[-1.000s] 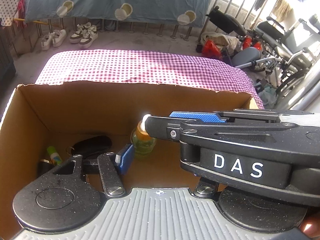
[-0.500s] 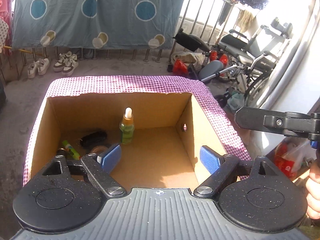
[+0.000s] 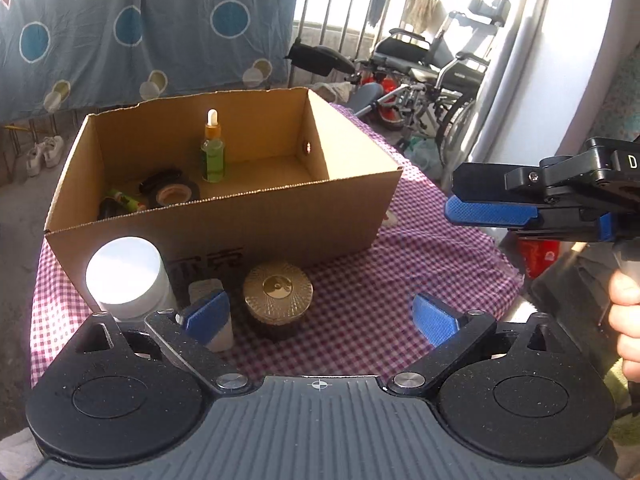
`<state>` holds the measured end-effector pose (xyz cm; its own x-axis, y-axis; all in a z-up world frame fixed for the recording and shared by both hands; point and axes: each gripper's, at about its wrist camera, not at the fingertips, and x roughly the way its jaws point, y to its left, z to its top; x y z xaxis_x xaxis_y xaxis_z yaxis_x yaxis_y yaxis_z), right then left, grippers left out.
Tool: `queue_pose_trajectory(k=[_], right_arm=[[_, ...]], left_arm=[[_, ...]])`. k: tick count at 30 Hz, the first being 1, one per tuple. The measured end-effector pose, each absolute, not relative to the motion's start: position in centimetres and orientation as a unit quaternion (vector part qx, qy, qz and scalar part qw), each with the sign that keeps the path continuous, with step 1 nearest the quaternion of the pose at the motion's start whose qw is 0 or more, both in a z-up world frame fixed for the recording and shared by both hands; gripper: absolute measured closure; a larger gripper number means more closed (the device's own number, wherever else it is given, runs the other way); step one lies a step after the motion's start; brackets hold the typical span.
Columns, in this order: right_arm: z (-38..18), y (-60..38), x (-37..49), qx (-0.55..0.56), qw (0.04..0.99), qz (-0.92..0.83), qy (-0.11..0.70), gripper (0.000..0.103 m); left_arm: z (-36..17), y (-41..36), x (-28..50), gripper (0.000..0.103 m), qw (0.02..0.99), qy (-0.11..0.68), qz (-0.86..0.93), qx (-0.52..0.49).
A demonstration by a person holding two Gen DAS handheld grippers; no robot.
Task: Organize rigid objects
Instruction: 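Move the right tool to the gold-lidded jar and close on its lid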
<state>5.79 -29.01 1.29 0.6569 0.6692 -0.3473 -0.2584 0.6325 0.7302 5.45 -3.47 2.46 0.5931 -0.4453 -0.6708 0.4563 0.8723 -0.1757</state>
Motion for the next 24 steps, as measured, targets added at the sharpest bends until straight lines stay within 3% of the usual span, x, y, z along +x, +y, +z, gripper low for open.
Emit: queue_pose_trajectory(k=[13, 24], right_arm=[[-5.8, -24.2, 12.6, 0.27, 0.839, 0.241, 0.405, 0.064], [-6.7, -22.5, 14.7, 0.239, 0.826, 0.271, 0.433, 0.062]], left_arm=[[-3.8, -6.7, 7.3, 0.005, 0.896, 0.379, -0.219, 0.069], [-4.7, -7.7, 8.2, 0.004, 0.898, 0.372, -0.224, 0.075]])
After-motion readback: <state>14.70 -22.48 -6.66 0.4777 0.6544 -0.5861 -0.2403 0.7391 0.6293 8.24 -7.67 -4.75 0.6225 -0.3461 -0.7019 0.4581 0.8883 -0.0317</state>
